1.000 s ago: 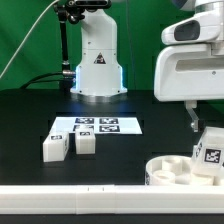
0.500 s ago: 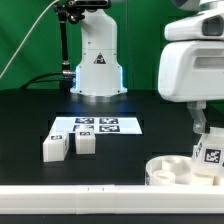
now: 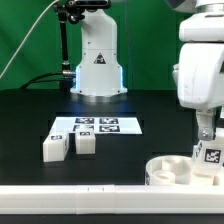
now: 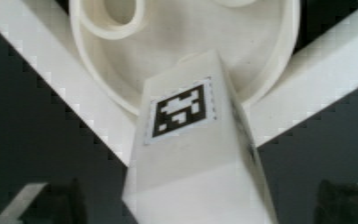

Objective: Assemble stool

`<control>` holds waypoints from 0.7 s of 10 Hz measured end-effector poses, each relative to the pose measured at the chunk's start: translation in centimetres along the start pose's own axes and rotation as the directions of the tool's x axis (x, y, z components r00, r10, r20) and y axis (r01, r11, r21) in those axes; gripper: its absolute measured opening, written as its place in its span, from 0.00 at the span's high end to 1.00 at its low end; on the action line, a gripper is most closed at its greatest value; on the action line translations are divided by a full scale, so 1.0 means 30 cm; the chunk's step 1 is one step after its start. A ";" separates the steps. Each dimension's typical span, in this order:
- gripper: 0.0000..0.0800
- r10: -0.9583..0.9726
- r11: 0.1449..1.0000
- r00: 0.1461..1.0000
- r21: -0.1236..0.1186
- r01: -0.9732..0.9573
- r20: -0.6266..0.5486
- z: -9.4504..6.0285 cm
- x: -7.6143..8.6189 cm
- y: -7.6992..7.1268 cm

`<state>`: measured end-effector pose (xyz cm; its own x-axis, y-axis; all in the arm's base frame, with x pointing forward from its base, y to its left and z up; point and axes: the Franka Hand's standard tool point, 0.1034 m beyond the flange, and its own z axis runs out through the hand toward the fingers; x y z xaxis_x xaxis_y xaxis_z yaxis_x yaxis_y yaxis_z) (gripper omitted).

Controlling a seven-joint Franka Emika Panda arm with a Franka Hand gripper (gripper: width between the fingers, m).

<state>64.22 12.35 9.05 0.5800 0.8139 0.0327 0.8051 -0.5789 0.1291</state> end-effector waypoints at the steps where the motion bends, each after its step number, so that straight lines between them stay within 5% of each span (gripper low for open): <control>1: 0.19 -0.033 0.999 0.999 0.000 0.033 0.004 0.006 -0.006 0.002; 5: 0.19 -0.299 0.954 0.953 -0.012 0.300 0.040 0.024 -0.037 0.023; 7: 0.19 -0.274 0.962 0.961 -0.009 0.274 0.043 0.035 -0.037 0.016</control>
Offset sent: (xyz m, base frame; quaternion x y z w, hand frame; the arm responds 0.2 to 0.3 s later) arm 0.0008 0.0008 -0.0034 -0.0005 0.0029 -0.1967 0.9805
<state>64.11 11.11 8.04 0.3424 0.9384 -0.0461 0.9321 -0.3331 0.1420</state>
